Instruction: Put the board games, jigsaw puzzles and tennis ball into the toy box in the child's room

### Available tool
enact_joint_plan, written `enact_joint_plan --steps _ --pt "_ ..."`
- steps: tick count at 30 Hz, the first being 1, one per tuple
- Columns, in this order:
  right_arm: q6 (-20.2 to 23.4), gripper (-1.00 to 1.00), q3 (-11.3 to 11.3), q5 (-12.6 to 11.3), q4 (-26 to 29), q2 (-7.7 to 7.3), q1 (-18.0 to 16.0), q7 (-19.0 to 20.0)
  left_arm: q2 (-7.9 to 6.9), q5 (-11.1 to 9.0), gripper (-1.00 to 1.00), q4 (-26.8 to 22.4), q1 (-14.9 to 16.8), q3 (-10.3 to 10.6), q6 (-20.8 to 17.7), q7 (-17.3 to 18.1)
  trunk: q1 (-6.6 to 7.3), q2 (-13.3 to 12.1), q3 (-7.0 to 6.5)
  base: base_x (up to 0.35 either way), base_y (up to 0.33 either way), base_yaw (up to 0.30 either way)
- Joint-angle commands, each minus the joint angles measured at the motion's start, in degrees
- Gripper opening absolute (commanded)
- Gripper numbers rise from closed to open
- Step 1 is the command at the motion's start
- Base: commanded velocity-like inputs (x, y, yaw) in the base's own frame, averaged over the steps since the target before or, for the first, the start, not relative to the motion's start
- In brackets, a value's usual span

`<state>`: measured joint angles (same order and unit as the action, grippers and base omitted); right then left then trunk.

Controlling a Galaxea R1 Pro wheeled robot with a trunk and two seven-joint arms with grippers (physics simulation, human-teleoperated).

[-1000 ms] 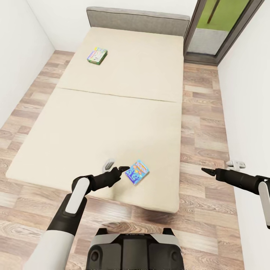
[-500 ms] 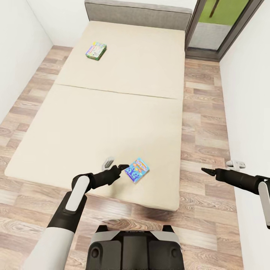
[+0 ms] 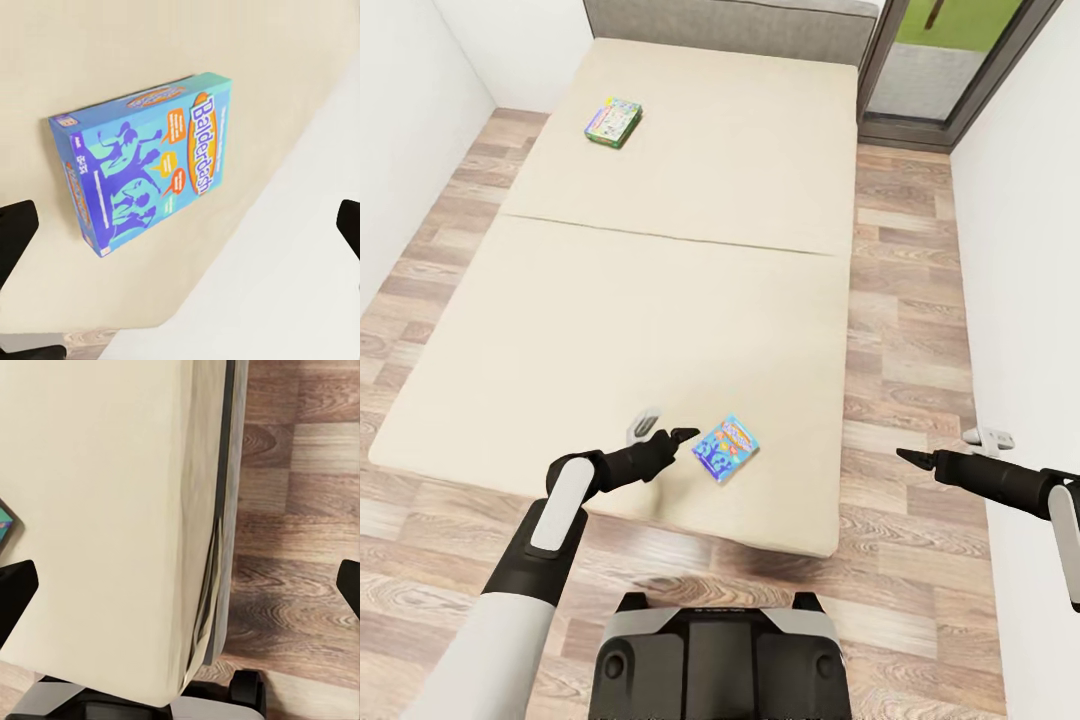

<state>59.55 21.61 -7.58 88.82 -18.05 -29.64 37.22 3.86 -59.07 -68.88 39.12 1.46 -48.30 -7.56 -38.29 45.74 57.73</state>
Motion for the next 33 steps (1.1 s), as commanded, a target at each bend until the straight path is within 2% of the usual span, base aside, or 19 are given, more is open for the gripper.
enact_joint_plan --steps 1,10,18,33 --pt "0.5 1.00 0.0 -0.4 0.0 0.00 0.0 -0.1 -0.25 -0.6 1.00 0.0 0.4 0.0 -0.2 -0.6 -0.01 0.0 0.13 0.000 0.000 0.000" --pt "0.5 1.00 0.0 -0.4 0.1 0.03 0.1 -0.1 -1.09 -0.6 1.00 2.0 3.3 0.0 -0.2 -0.6 -0.01 0.0 0.96 0.000 0.000 0.000" --pt "0.5 1.00 0.0 -0.4 0.2 0.03 0.2 -0.1 -1.29 -0.6 1.00 7.4 6.8 0.1 -0.2 -0.6 -0.01 0.0 1.70 0.000 0.000 0.000" --pt "0.5 1.00 0.1 -0.4 0.2 0.04 0.2 -0.1 -1.31 -0.4 1.00 11.2 8.5 0.3 -0.1 -0.6 -0.01 0.0 3.09 0.000 0.000 0.000"
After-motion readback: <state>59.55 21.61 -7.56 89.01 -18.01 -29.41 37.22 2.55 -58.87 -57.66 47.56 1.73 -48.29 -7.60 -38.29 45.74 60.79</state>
